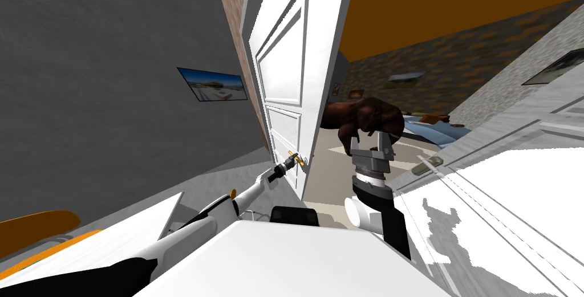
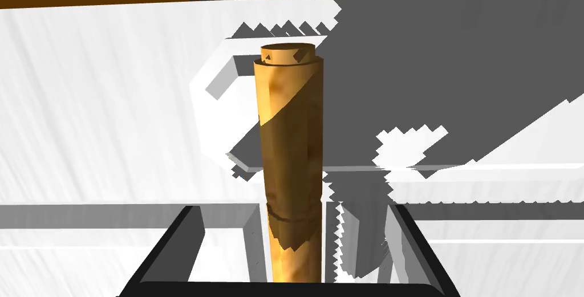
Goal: Push the door open
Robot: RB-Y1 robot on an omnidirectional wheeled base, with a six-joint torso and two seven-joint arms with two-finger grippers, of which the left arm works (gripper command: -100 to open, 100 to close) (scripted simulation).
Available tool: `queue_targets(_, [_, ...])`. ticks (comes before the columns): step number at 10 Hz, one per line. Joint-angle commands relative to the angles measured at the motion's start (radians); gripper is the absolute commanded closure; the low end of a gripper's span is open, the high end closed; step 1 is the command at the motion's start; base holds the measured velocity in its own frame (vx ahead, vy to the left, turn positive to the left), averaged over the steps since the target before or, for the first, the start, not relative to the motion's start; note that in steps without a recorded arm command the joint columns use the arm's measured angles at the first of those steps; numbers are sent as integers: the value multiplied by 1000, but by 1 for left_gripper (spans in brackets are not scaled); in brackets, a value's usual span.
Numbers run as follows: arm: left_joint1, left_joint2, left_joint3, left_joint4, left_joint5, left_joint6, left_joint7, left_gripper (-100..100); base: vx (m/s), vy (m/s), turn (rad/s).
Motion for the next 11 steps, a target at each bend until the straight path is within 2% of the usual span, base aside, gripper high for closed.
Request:
queue_targets(1, [0,0,0,0,0,0,0,-100,62,-47,0])
queue_targets(2, [0,0,0,0,0,0,0,100,-7,5,4])
queue_targets(7, [0,0,0,0,0,0,0,100,-6,6,-7])
queue_targets(11, [-6,-20,53,22,11,13,-36,100,68,-158,29])
